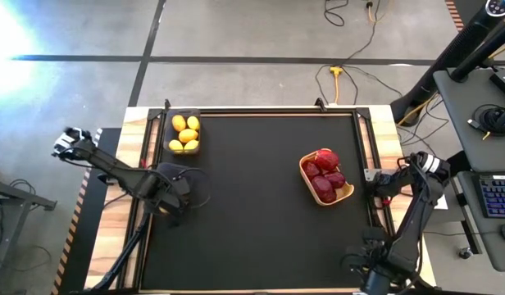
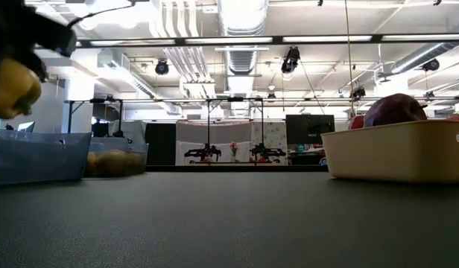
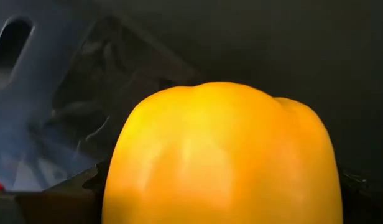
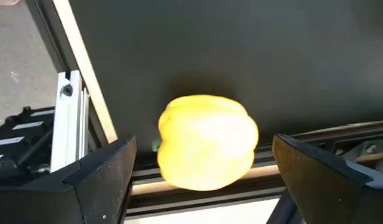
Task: Sort produce into baskets
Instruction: Put the yellow bell pepper into the bottom black bin
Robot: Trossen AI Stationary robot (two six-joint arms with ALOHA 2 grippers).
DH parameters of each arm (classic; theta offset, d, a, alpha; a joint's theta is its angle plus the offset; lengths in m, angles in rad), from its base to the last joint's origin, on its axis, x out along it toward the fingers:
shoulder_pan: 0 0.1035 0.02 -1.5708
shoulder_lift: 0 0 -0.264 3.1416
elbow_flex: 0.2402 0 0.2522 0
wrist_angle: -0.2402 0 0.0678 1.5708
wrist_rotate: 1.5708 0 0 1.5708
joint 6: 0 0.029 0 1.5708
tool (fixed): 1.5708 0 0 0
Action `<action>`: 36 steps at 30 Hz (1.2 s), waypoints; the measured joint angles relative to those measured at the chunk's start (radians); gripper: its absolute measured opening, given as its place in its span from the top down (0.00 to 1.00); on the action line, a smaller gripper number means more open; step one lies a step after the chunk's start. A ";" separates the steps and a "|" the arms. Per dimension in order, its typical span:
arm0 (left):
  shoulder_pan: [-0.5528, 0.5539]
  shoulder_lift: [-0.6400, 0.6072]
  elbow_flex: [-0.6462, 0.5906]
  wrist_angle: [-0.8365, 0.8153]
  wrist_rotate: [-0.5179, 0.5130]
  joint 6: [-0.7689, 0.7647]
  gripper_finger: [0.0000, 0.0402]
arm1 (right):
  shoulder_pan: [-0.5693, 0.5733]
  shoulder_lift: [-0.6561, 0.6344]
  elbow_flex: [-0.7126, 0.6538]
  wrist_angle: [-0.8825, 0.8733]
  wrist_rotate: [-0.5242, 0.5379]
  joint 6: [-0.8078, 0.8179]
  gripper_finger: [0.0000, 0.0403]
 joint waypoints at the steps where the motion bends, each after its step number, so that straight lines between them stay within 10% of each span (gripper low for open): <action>1: 0.001 -0.008 -0.022 0.001 -0.001 -0.010 0.22 | 0.007 0.000 0.000 0.003 0.000 0.010 0.09; 36: 0.056 0.032 -0.181 0.090 0.013 -0.114 0.22 | -0.016 0.002 -0.102 0.068 -0.209 0.007 0.09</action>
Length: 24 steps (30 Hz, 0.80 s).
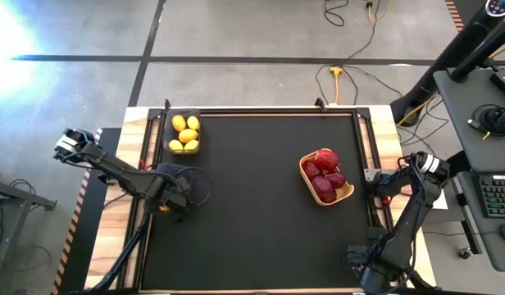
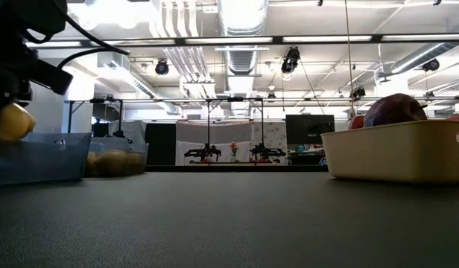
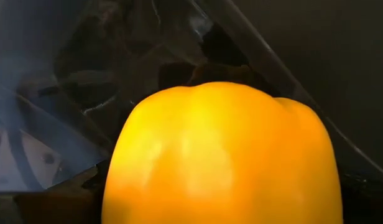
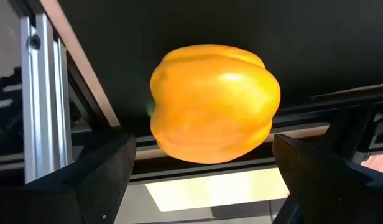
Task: Sort produce into baskets
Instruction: Put the yellow bell pepper into the bottom black bin
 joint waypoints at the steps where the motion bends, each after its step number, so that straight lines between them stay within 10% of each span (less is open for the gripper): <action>1: 0.000 0.001 0.000 0.000 -0.015 -0.005 0.21 | -0.002 0.000 0.000 0.001 0.000 0.012 0.09; 24: 0.000 0.005 0.316 -0.208 -0.057 0.044 0.03 | -0.021 0.005 -0.201 0.194 -0.033 -0.020 0.01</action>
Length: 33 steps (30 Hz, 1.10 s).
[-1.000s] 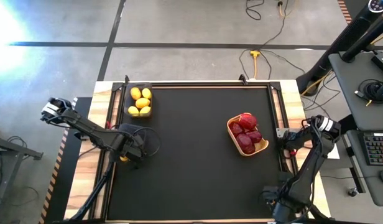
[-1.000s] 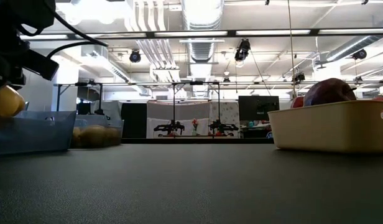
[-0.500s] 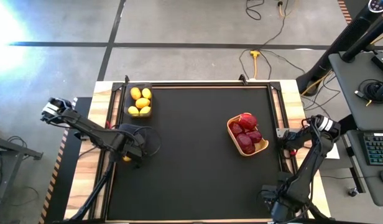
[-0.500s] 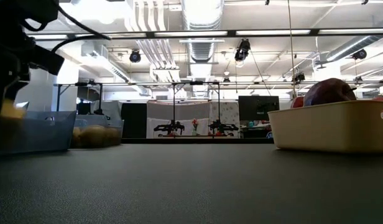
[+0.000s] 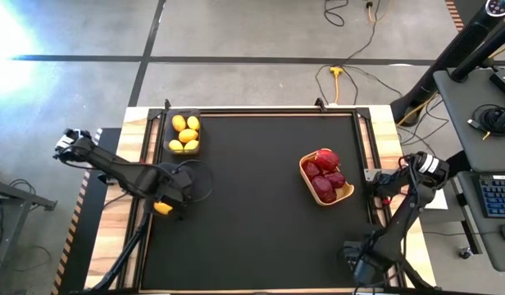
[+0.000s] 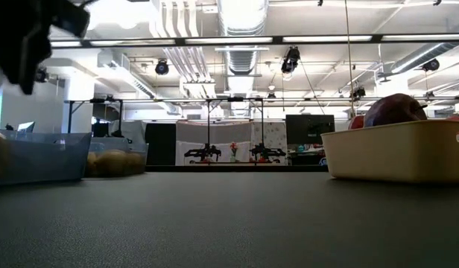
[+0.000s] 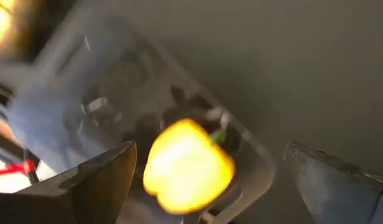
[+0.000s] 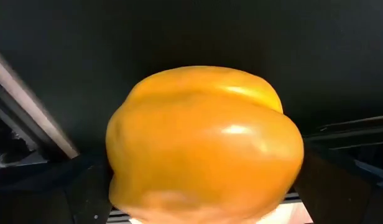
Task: Sort produce into baskets
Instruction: Put the yellow bell pepper into the bottom black bin
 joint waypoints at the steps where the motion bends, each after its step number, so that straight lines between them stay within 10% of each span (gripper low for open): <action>1: 0.000 0.000 0.023 0.001 -0.030 0.000 0.03 | 0.000 0.000 -0.010 0.005 -0.001 -0.001 0.01; 12: 0.000 0.000 0.203 0.037 -0.303 0.174 0.03 | -0.072 -0.002 -0.002 0.004 0.034 -0.052 0.13; 26: 0.007 -0.012 0.166 0.329 -0.526 0.385 0.03 | -0.599 0.001 0.328 0.072 0.386 -0.564 0.13; 33: -0.014 -0.017 0.014 0.618 -0.422 0.401 0.03 | -0.834 0.036 0.346 0.210 0.404 -0.796 0.13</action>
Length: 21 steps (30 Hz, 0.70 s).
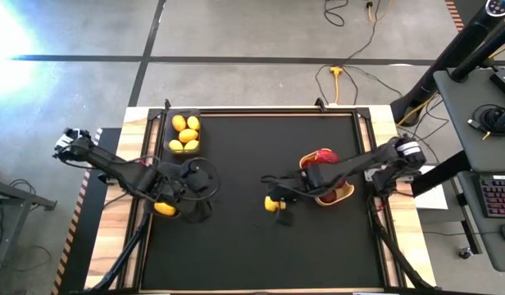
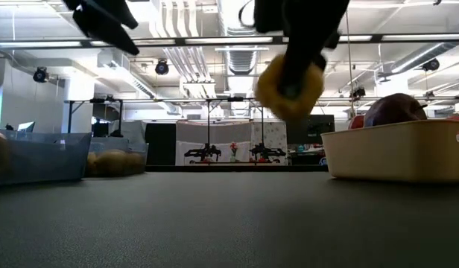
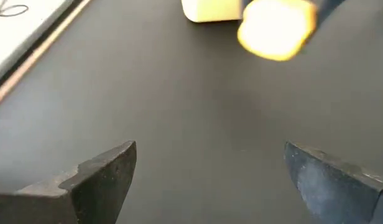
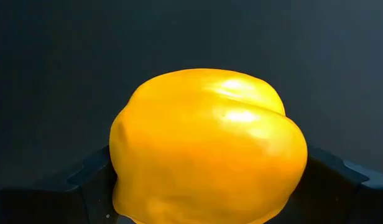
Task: Sort produce into baskets
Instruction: Put the yellow bell pepper into the bottom black bin
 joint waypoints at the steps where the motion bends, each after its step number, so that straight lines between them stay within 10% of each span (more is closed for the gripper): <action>1: -0.008 0.000 -0.028 0.034 -0.003 -0.017 0.03 | -0.019 0.017 0.000 0.007 -0.001 -0.034 0.13; 14: -0.039 0.025 -0.380 0.750 0.090 -0.104 0.03 | -0.076 0.274 0.126 0.020 -0.012 -0.137 0.12; 21: -0.037 0.138 -0.419 0.877 0.090 -0.050 0.03 | -0.076 0.359 0.233 -0.088 -0.039 -0.085 0.04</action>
